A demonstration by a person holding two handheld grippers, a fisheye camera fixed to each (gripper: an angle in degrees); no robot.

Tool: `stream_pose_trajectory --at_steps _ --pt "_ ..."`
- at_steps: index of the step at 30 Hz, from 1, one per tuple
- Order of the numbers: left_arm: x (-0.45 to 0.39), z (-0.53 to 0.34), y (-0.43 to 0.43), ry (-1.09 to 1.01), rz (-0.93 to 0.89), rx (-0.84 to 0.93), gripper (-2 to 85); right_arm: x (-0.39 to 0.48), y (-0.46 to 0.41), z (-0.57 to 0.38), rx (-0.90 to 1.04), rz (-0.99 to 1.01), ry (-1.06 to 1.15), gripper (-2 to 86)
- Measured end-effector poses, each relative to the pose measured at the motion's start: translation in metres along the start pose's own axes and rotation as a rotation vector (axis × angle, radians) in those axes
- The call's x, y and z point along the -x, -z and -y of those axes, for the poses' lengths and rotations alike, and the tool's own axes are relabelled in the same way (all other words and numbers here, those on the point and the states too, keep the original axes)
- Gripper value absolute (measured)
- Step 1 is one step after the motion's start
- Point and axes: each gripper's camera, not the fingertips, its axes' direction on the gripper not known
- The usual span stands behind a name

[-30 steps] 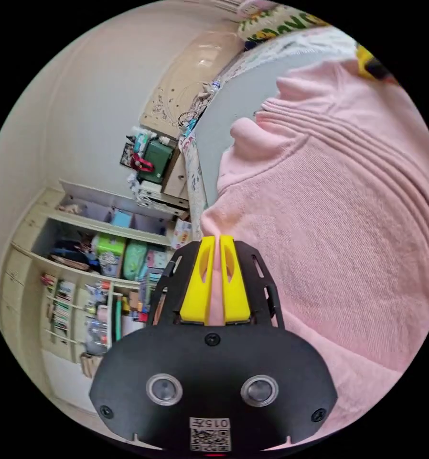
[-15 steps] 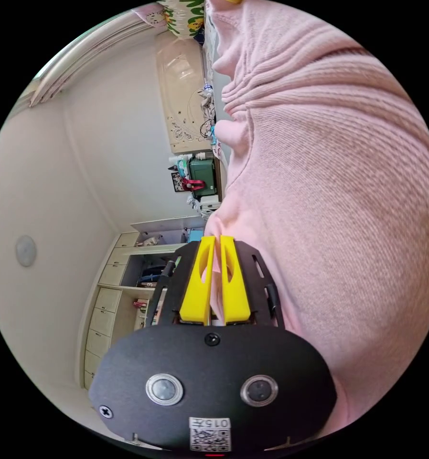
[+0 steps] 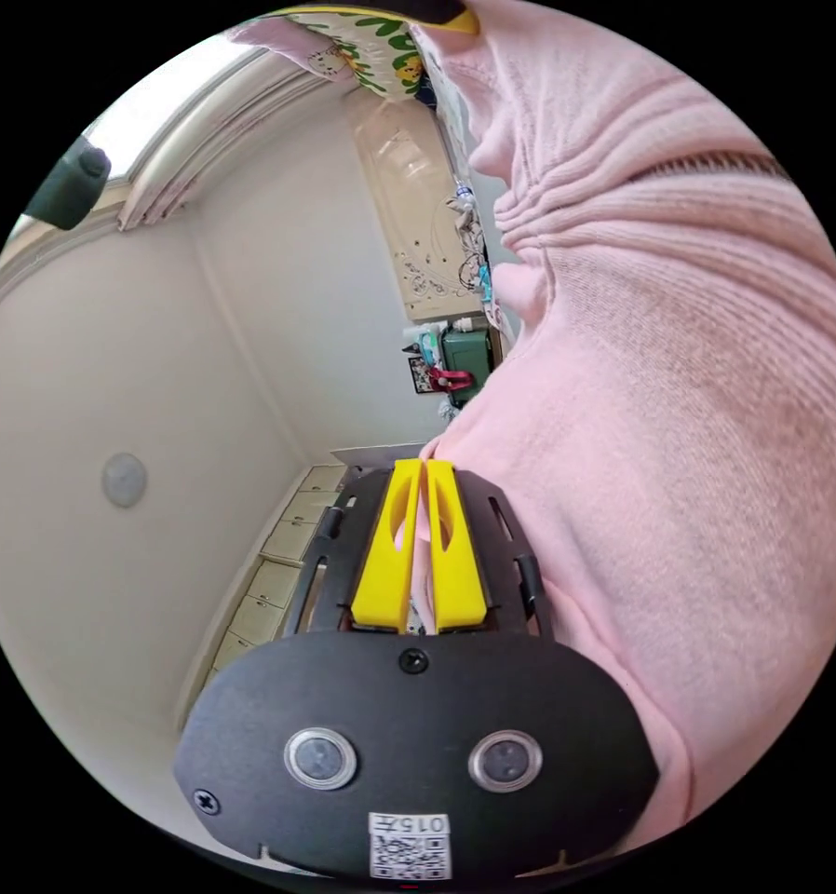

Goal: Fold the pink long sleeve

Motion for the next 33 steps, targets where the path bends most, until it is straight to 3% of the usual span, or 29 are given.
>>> stream_pose_trajectory --at_steps 18,33 --pt "0.050 -0.062 -0.015 0.210 0.208 -0.179 0.3 -0.006 0.006 0.014 -0.006 0.067 -0.039 4.9" --pt "-0.042 -0.120 -0.178 0.223 0.130 -0.155 0.3 -0.003 0.019 0.025 -0.010 0.066 -0.040 4.9"
